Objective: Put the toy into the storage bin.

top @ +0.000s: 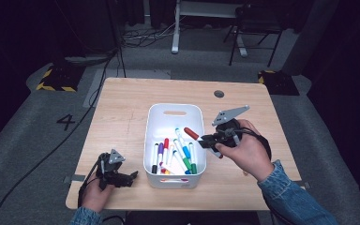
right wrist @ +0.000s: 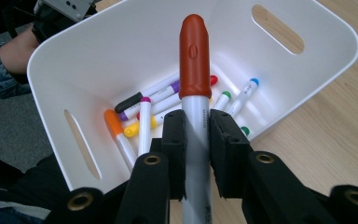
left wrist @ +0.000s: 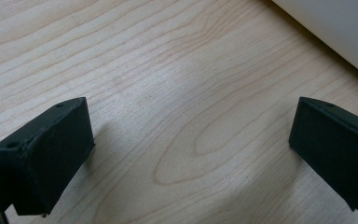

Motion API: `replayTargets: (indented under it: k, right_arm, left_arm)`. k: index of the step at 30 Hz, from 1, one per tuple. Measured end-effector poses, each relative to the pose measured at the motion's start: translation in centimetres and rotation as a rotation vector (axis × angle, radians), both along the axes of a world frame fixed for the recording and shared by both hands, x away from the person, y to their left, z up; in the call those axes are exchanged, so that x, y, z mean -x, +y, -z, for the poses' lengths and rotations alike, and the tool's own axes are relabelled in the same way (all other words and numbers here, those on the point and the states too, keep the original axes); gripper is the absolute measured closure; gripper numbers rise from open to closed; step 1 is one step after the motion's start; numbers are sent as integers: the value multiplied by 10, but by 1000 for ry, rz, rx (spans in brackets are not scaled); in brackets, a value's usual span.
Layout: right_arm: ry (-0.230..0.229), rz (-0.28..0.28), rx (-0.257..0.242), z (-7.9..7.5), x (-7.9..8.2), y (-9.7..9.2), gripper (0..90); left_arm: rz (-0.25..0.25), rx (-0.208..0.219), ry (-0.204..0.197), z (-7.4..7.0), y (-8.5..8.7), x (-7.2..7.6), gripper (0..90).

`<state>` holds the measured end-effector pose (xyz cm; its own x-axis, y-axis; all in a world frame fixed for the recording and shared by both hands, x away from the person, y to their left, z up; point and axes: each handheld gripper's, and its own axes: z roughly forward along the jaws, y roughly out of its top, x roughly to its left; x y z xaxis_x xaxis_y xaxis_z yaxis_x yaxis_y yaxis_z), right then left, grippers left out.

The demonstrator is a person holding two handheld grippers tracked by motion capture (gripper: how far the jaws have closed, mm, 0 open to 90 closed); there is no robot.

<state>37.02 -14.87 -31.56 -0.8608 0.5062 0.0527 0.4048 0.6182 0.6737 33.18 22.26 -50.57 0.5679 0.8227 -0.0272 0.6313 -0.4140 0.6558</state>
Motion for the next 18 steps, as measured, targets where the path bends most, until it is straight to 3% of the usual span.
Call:
replayTargets:
  k: [11, 18]
  right_arm:
    - [-8, -52, -11, -3, -5, 29, 771]
    - [-3, -64, -6, 4, -9, 39, 771]
  left_arm:
    - [-4, 0, 0, 0, 0, 0, 0]
    - [-4, 0, 0, 0, 0, 0, 0]
